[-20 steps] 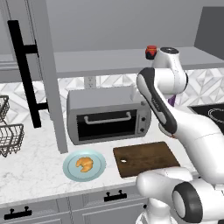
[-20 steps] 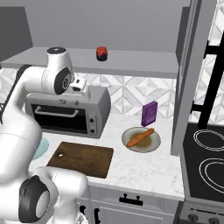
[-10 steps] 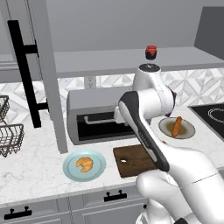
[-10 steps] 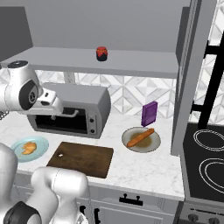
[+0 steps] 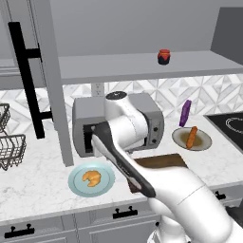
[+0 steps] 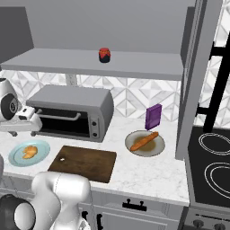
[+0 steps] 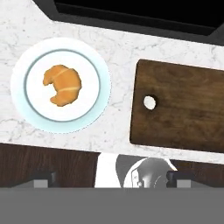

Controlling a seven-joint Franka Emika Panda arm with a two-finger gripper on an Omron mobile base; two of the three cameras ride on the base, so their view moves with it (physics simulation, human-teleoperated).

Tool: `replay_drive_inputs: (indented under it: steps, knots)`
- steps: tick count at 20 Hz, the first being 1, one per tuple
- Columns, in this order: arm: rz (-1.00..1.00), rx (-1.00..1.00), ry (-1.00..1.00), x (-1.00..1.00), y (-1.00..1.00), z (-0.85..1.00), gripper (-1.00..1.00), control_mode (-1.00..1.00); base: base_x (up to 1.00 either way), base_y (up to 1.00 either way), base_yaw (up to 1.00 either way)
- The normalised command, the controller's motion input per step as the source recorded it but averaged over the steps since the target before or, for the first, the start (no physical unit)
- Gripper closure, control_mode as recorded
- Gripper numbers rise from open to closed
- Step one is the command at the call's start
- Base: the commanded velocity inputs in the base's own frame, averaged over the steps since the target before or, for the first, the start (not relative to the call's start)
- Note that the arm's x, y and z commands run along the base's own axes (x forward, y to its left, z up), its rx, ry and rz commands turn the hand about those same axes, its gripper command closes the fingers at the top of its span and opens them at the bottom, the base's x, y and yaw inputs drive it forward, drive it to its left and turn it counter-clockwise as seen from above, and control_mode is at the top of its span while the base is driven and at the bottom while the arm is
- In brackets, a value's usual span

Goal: From the different types of pastries on the counter, select a croissant and place it on the cutting board. Then retrieve a jar of jam from the cabinet and place it alongside the croissant on the cutting board.

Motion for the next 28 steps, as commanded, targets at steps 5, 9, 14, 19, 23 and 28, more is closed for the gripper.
replay_drive_inputs:
  steps: [5,9,14,19,23,28]
  knots:
    - [0.10,0.00,0.23,0.20,0.40,-0.60,-1.00,-1.00,0.00,0.00,0.00]
    - [0.12,0.00,0.09,0.48,0.05,-0.69,-1.00,-1.00,0.00,0.00,0.00]
    - [0.04,-0.02,0.07,0.46,0.40,-0.56,-1.00,-1.00,0.00,0.00,0.00]
    - [0.04,-0.01,0.04,0.36,0.30,-0.50,-1.00,-1.00,0.00,0.00,0.00]
    - [0.01,0.00,0.00,0.36,0.03,-0.41,-1.00,-1.00,0.00,0.00,0.00]
    - [0.00,0.00,0.01,0.33,0.18,-0.42,-1.00,-1.00,0.00,0.00,0.00]
